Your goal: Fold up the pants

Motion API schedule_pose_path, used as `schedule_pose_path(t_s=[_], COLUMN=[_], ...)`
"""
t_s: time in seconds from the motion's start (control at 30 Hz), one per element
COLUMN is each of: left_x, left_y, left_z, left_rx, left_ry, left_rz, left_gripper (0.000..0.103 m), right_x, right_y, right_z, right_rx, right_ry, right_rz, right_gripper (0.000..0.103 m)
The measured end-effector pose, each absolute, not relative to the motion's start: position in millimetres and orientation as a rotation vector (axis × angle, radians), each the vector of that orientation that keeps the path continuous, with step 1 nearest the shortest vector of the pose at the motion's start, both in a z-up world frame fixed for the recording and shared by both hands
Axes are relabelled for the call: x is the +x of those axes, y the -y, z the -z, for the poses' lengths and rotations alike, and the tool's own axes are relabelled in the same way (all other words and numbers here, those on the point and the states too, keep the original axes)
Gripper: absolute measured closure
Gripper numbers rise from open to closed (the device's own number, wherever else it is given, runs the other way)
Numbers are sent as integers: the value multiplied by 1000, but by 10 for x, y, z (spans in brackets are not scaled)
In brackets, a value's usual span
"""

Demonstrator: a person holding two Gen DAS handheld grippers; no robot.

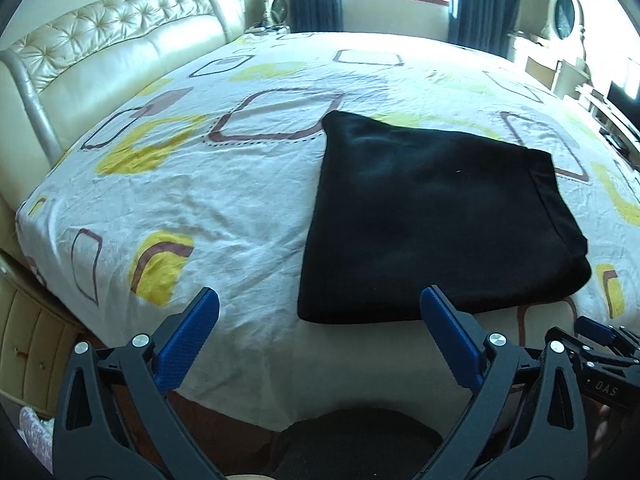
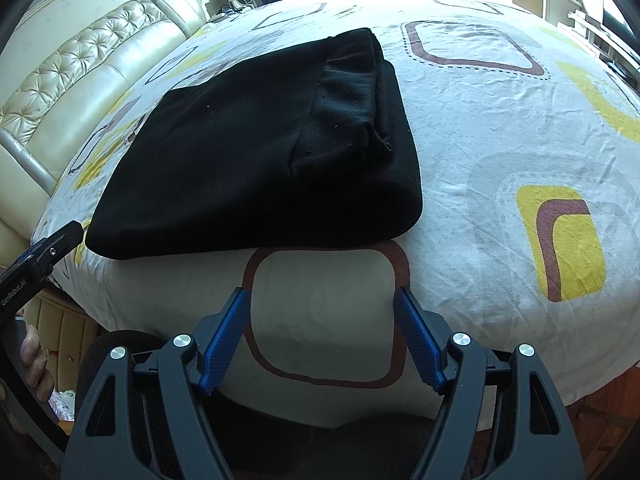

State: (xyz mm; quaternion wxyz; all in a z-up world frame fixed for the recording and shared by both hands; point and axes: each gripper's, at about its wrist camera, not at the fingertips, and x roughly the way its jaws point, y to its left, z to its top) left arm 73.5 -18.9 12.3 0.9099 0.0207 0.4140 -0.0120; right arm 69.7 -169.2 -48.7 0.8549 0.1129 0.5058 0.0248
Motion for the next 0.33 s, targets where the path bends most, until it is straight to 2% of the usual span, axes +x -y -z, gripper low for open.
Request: schedule_pose_path(t_s=[0.17, 0.33], left_x=[808, 1322], left_y=[124, -242], left_z=[-307, -377], left_rx=[18, -2], left_ry=[-821, -807], left_rz=[86, 48], left_gripper=[2, 2], right_x=[684, 799], right_y=[1742, 1974], right_z=[428, 86], right_rx=[273, 329], right_ry=[-1072, -989], right_rz=[-67, -68], right_gripper=[30, 30])
